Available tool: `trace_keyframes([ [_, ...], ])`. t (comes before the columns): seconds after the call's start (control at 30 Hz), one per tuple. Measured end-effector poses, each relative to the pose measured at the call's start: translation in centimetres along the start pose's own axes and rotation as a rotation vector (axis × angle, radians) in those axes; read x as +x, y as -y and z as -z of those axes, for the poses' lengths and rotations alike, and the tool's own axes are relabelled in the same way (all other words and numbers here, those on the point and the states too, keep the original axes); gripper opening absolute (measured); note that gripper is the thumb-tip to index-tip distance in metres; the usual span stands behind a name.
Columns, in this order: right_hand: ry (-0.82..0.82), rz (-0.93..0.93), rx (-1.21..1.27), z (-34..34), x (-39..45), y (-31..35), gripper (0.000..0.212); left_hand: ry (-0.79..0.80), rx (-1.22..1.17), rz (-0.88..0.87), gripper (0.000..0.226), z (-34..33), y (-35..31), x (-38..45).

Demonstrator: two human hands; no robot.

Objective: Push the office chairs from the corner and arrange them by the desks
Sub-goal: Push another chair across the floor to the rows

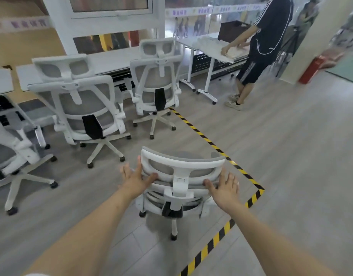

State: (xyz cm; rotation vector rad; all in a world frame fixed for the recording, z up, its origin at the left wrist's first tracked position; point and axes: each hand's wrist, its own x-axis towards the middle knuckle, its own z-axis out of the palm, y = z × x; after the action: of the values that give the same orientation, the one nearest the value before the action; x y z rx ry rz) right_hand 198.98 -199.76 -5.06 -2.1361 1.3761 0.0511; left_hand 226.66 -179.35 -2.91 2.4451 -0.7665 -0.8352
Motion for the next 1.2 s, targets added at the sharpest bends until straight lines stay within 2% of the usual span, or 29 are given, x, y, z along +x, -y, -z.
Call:
trace_keyframes([
  [0.3, -0.077, 0.029, 0.019, 5.8, 17.3, 1.0, 0.103, -0.031, 0.025, 0.021, 0.108, 0.2, -9.4, 15.1],
  [0.43, -0.030, 0.068, 0.016, 9.6, 26.8, 0.9, 0.106, -0.053, 0.046, 0.071, 0.108, 0.1, -15.1, 21.7],
  [0.67, 0.026, 0.154, -0.025, 15.3, 41.3, 1.9, 0.114, -0.060, 0.040, 0.154, 0.130, 0.3, -22.6, 31.4],
  [0.93, 0.032, 0.212, -0.027, 19.2, 52.0, 3.3, 0.103, -0.125, 0.010, 0.163, 0.134, 0.4, -28.2, 39.5],
  [1.1, 0.015, 0.219, -0.028, 20.4, 55.0, 3.6, 0.099, -0.133, 0.166, 0.226, 0.118, 0.4, -31.1, 41.6],
  [1.2, 0.029, 0.240, -0.074, 19.9, 55.0, 3.2, 0.084, -0.157, 0.249, 0.205, 0.102, -0.5, -31.8, 41.3],
])
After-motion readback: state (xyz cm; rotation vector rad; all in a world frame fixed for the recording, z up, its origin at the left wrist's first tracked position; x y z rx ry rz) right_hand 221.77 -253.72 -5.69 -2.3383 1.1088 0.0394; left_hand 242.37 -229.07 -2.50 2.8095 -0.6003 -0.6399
